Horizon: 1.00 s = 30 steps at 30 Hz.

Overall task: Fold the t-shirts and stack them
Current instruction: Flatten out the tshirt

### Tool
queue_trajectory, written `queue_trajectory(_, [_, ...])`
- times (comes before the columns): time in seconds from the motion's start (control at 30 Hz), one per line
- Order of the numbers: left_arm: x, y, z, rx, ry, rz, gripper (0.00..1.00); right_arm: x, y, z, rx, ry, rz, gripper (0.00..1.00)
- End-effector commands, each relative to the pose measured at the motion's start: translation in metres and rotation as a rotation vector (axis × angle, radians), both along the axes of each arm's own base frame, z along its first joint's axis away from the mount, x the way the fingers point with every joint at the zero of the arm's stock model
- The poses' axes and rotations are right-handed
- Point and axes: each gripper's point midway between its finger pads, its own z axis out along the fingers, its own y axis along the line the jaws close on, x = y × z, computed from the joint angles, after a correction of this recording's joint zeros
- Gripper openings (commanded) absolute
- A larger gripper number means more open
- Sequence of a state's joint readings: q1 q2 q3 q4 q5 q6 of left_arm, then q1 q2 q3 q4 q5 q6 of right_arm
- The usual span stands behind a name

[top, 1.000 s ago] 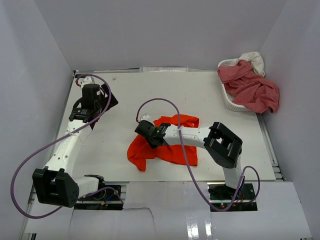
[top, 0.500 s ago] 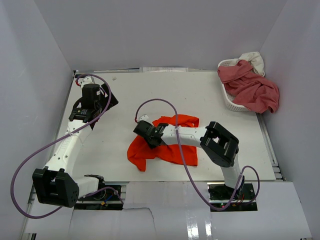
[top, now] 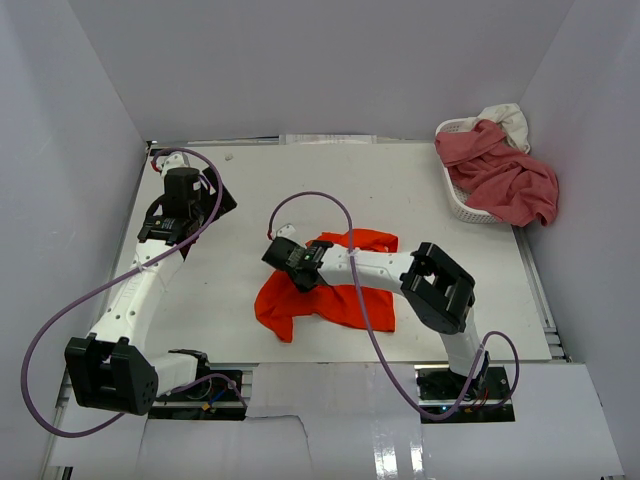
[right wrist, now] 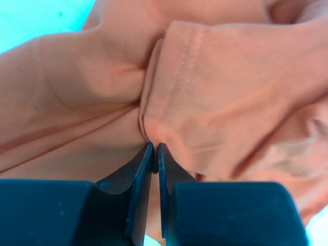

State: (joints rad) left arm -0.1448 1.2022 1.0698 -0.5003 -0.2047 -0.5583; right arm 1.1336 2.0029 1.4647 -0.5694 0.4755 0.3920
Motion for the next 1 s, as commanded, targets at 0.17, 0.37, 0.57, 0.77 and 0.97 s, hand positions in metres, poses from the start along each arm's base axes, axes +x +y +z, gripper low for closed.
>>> queue_trajectory(0.17, [-0.003,0.002,0.007,-0.005,-0.027,-0.003,0.98,0.003,-0.012,0.044,-0.002,-0.046,-0.028,0.08])
queue_trajectory(0.37, [-0.003,0.001,0.006,-0.007,-0.026,-0.009,0.98,0.004,-0.006,0.054,0.043,-0.058,-0.027,0.08])
queue_trajectory(0.57, [-0.002,-0.004,0.001,-0.014,-0.013,-0.030,0.98,0.034,-0.001,0.135,0.168,-0.162,-0.013,0.08])
queue_trajectory(0.77, [0.007,-0.038,-0.015,-0.062,0.038,-0.214,0.98,0.093,-0.054,0.260,0.326,-0.321,-0.112,0.08])
queue_trajectory(0.97, [-0.011,-0.122,0.014,-0.103,-0.106,-0.646,0.98,0.110,-0.138,0.313,0.366,-0.424,-0.246,0.08])
